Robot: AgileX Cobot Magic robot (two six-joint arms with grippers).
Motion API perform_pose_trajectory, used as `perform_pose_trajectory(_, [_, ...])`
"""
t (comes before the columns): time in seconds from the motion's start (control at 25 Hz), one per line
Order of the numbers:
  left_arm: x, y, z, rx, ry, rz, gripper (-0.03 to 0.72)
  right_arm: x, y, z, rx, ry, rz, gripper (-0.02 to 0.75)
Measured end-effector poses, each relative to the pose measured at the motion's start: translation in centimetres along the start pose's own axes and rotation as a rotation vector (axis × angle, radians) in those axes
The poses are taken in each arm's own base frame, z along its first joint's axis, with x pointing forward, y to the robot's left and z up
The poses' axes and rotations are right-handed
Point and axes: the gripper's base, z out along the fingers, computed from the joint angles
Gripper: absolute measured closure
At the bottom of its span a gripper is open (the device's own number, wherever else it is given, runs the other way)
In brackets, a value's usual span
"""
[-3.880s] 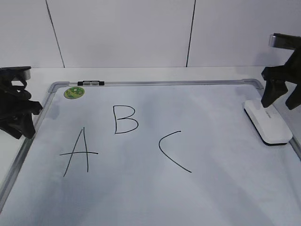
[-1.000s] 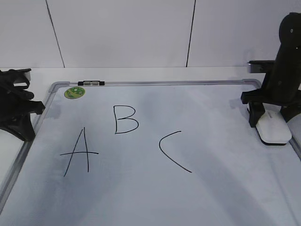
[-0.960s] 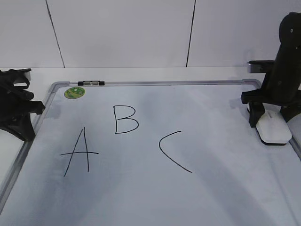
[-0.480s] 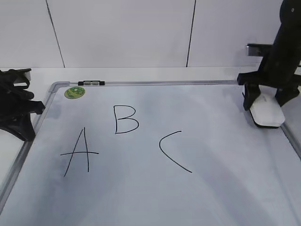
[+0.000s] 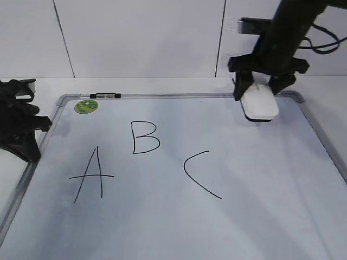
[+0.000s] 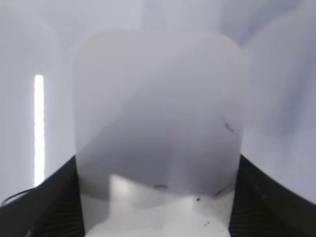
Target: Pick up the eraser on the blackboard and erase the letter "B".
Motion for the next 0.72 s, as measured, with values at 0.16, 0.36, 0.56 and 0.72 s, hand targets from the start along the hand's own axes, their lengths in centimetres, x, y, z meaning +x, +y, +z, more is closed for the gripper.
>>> perform_pose_trajectory(0.16, [0.0,0.0,0.0,0.0,0.002,0.0,0.666,-0.3,4.8,1.2,-0.046,0.002,-0.089,0.188])
perform_pose_trajectory(0.36, [0.0,0.0,0.0,0.001,0.004,0.0,0.666,-0.5,10.1,3.4,-0.111,0.009,-0.174,0.188])
perform_pose_trajectory(0.56, [0.1,0.0,0.0,0.002,0.006,-0.001,0.666,-0.3,14.6,5.0,-0.146,0.002,-0.254,0.188])
perform_pose_trajectory(0.72, [0.1,0.0,0.0,0.003,0.012,-0.001,0.666,0.2,17.3,6.4,-0.168,0.007,-0.302,0.188])
